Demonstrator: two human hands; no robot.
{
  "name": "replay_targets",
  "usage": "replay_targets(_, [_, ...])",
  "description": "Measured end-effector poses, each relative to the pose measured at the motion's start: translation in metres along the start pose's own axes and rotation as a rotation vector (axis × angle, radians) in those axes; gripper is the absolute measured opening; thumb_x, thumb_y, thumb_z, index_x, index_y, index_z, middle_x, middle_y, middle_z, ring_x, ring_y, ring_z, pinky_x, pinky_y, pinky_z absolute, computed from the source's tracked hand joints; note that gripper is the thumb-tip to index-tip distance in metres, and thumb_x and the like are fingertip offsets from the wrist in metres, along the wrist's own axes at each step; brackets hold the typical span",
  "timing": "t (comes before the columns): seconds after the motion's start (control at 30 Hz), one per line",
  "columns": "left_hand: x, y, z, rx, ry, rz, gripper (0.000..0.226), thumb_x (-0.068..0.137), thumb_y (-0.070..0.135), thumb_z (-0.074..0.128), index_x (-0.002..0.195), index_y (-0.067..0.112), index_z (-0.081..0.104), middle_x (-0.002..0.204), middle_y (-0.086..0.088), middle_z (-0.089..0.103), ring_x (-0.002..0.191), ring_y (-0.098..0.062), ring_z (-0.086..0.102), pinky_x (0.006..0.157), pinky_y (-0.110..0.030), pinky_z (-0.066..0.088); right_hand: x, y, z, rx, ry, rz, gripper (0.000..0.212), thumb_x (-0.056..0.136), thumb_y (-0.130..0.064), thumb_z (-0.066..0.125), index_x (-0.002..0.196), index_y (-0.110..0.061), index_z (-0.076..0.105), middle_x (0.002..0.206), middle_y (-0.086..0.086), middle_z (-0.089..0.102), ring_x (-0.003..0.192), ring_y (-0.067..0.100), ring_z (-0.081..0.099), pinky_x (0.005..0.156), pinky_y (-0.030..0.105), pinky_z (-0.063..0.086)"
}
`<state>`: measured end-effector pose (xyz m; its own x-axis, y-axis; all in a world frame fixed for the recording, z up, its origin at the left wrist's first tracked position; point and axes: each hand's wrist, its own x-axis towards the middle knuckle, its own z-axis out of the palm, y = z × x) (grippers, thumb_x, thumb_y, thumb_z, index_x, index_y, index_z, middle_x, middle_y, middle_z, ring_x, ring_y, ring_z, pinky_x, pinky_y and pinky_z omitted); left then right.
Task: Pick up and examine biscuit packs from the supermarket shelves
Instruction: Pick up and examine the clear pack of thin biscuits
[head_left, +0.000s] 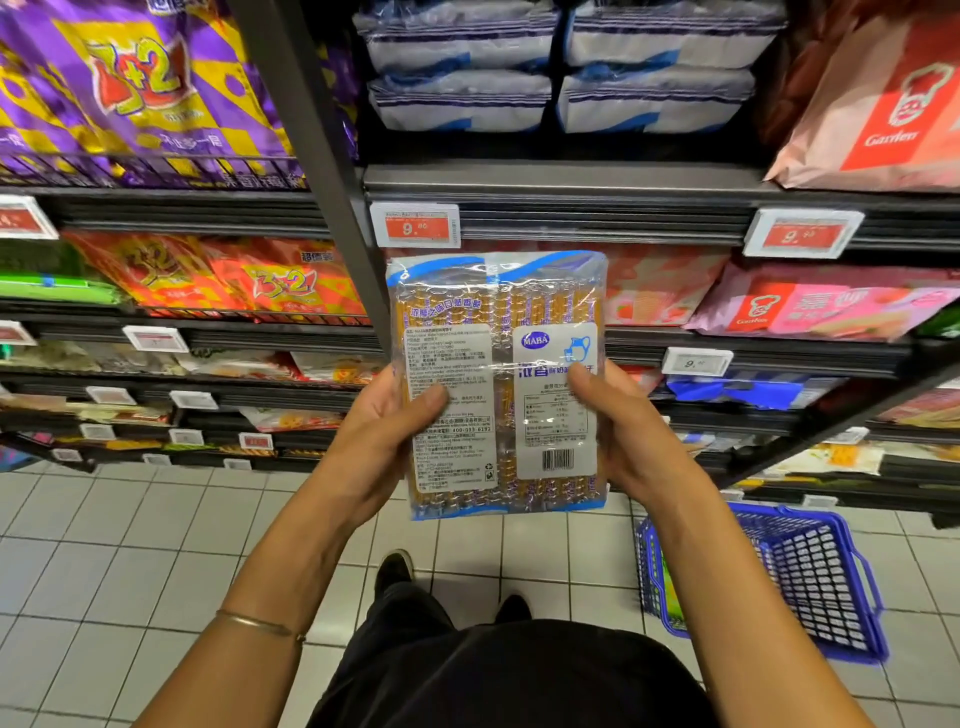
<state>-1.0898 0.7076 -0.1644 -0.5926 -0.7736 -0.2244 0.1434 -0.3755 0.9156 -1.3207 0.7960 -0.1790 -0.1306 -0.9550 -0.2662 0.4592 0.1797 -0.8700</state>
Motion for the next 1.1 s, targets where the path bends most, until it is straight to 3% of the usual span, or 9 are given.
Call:
replay_targets(0.2, [-0.002,0.001,0.006,0.065,0.135,0.121,0.046,0.088,0.016,0.072,0.132,0.014,0.06,0.127,-0.011,0.074,0.117,-0.031,0.071,0.094,-0.044,0.061,0.008,0.0,0.014,-0.472,0.392,-0.289,0.103,0.066,-0.06,0.08,0.154,-0.032,0.035,0.154,-0.002,0.043,0.137,0.013,0.051,0.112,0.048,0.047])
replay_targets(0.37, [-0.005,0.013,0.033,0.286,0.221,0.284,0.046,0.083,0.031,0.084,0.124,0.026,0.066,0.118,0.003,0.078,0.107,-0.017,0.075,0.083,-0.03,0.063,0.003,0.002,0.046,-0.81,0.416,-0.516,0.112,0.074,-0.07,0.068,0.164,-0.023,0.02,0.161,0.004,0.017,0.149,0.017,0.027,0.118,0.016,0.028])
replay_targets(0.5, [-0.008,0.023,0.053,0.401,0.158,0.355,0.044,0.09,0.045,0.07,0.131,0.03,0.064,0.12,0.012,0.075,0.111,-0.007,0.072,0.086,-0.022,0.059,0.003,-0.007,0.059,-0.598,0.297,-0.372,0.133,0.067,-0.083,0.067,0.166,-0.028,-0.004,0.172,-0.006,-0.006,0.159,0.009,0.002,0.128,0.048,0.02])
replay_targets(0.67, [-0.012,0.038,0.056,0.486,-0.033,0.294,0.051,0.101,0.055,0.046,0.146,0.035,0.057,0.131,0.017,0.07,0.118,-0.006,0.069,0.09,-0.02,0.056,-0.001,-0.021,0.047,-0.263,0.172,-0.381,0.111,0.077,-0.055,0.072,0.166,-0.029,0.01,0.168,-0.004,0.031,0.15,0.013,0.039,0.119,0.053,0.04])
replay_targets(0.77, [-0.01,0.05,0.047,0.558,-0.115,0.28,0.057,0.102,0.06,0.033,0.15,0.036,0.053,0.137,0.017,0.067,0.119,-0.009,0.068,0.09,-0.028,0.059,-0.006,-0.027,0.04,-0.118,0.164,-0.367,0.1,0.077,-0.051,0.071,0.162,-0.024,0.025,0.161,0.006,0.043,0.146,0.03,0.044,0.115,0.061,0.04])
replay_targets(0.87, [-0.003,0.051,0.04,0.467,-0.11,0.189,0.055,0.098,0.062,0.044,0.147,0.04,0.054,0.143,0.013,0.064,0.122,-0.016,0.068,0.098,-0.048,0.057,-0.013,-0.034,0.041,0.06,0.118,-0.318,0.11,0.071,-0.052,0.084,0.16,-0.015,0.03,0.155,0.016,0.047,0.134,0.043,0.051,0.106,0.062,0.043])
replay_targets(0.93, [0.0,0.043,0.039,0.516,-0.122,0.161,0.056,0.098,0.061,0.055,0.152,0.047,0.046,0.151,0.021,0.054,0.133,-0.009,0.06,0.103,-0.039,0.056,-0.017,-0.035,0.047,0.092,0.071,-0.296,0.107,0.071,-0.052,0.086,0.156,-0.01,0.036,0.14,0.015,0.057,0.118,0.037,0.06,0.097,0.054,0.048])
replay_targets(1.0, [0.001,0.034,0.041,0.479,-0.175,0.065,0.079,0.089,0.068,0.064,0.158,0.049,0.031,0.154,0.022,0.051,0.139,-0.006,0.053,0.104,-0.032,0.055,-0.02,-0.032,0.053,0.14,0.011,-0.252,0.111,0.071,-0.052,0.088,0.156,-0.004,0.035,0.131,0.016,0.061,0.112,0.034,0.063,0.098,0.051,0.051])
replay_targets(1.1, [0.001,0.025,0.04,0.329,-0.116,-0.08,0.119,0.06,0.085,0.076,0.158,0.031,0.036,0.141,-0.001,0.067,0.129,-0.023,0.065,0.107,-0.052,0.053,-0.02,-0.029,0.053,0.145,-0.071,-0.199,0.114,0.072,-0.059,0.086,0.155,-0.002,0.034,0.134,0.024,0.059,0.119,0.038,0.059,0.108,0.058,0.045])
